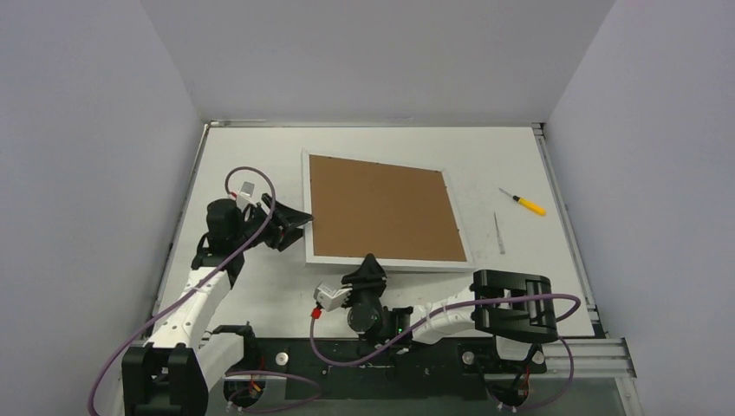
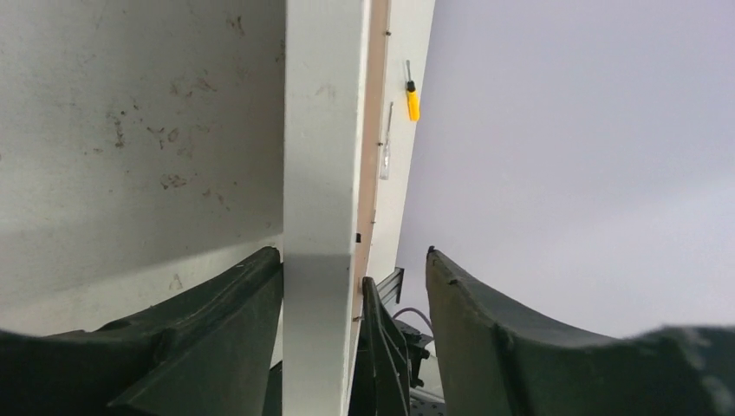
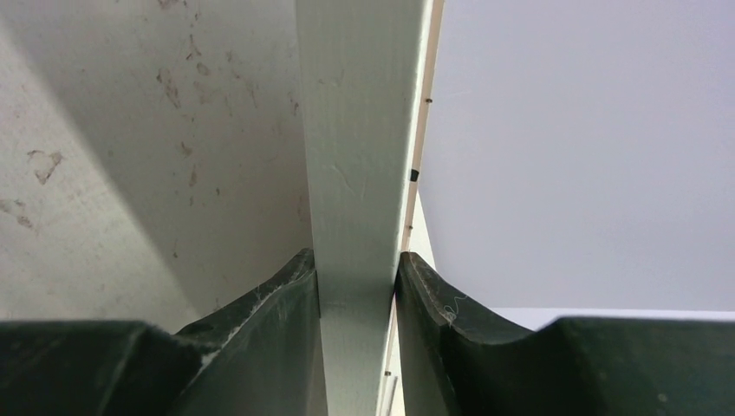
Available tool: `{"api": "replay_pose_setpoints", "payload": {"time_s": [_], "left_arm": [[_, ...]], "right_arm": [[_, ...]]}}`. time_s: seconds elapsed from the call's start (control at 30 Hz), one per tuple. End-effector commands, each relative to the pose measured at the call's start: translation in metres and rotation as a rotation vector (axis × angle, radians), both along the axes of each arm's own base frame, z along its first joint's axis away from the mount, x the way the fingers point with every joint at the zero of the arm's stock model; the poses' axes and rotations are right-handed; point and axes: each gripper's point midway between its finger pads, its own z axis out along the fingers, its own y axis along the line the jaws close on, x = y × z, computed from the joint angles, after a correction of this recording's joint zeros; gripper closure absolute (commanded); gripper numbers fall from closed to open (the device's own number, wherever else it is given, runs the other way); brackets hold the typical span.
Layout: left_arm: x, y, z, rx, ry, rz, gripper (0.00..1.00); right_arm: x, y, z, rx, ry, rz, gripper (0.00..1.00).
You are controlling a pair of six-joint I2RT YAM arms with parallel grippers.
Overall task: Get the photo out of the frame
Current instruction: Turn over the photo frame at the center of the board.
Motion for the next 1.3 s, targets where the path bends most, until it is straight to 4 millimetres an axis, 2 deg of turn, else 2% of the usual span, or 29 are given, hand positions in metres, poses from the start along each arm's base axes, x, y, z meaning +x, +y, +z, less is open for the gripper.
{"api": "replay_pose_setpoints", "payload": {"time_s": [0.0,0.1,0.2,0.47,0.8,1.03,1.27], "left_arm": [[0.009,0.006,0.052,-0.022,-0.154,-0.002,0.36],[0.010,0.012,0.055,-0.018,-0.161,0.012,0.29],[0.012,0.021,0.059,-0.022,-0.168,0.034,0.26],[0.012,0.048,0.060,-0.002,-0.157,0.105,0.24],[0.009,0.075,0.043,0.074,-0.134,0.218,0.24],[0.008,0.080,0.035,0.106,-0.138,0.240,0.24],[0.010,0.079,0.027,0.095,-0.184,0.232,0.27]], "right_arm": [[0.000,0.006,0.062,0.191,-0.033,-0.029,0.95],[0.001,0.005,0.080,0.259,-0.016,-0.023,0.95],[0.002,0.008,0.092,0.320,0.024,-0.001,0.95],[0.008,0.011,0.125,0.499,0.128,0.046,0.95],[0.020,0.025,0.173,0.631,0.254,0.059,0.95],[0.019,0.031,0.219,0.724,0.251,0.097,0.95],[0.014,0.018,0.260,0.873,0.236,0.134,0.95]]}}
